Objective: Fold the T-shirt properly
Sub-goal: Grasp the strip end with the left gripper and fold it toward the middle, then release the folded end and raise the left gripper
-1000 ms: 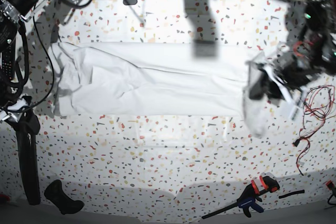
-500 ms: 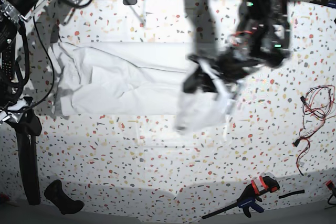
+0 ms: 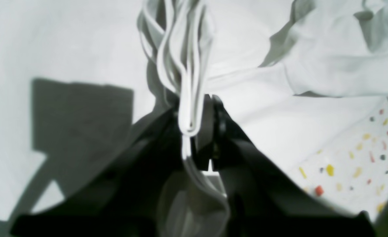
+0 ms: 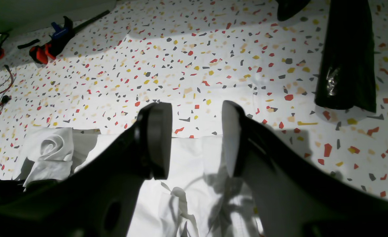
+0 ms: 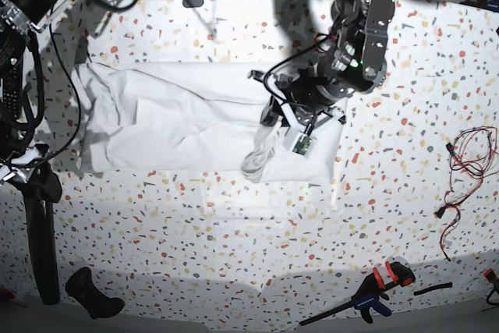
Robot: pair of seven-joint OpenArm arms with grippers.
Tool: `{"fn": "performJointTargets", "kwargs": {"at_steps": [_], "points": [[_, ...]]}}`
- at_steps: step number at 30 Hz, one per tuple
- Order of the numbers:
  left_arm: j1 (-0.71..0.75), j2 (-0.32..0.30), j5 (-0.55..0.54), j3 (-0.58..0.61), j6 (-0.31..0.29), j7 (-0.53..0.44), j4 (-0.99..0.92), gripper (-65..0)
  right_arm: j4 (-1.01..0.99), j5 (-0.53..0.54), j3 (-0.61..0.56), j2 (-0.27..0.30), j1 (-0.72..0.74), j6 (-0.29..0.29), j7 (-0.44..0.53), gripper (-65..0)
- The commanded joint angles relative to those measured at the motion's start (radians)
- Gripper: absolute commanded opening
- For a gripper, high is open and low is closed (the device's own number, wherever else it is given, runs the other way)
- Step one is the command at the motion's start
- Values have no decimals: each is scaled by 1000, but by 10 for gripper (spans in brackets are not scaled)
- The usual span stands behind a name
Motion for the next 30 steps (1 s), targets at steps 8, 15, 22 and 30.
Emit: {"fn": "performJointTargets", "kwargs": {"at_steps": [8,15,22,30], "points": [[-14,14,-262,2,-17,-22,14,-425,14,17,4,19,17,6,27,-398],[-16,14,-262,2,-25,-30,15,-340,14,16,4,19,17,6,27,-398],[-18,14,-542,2,-124,97,63,-340,14,9,4,22,17,6,27,-397],[-16,6,-359,0,-143,71,67,-341,14,9,4,22,17,6,27,-397]]}}
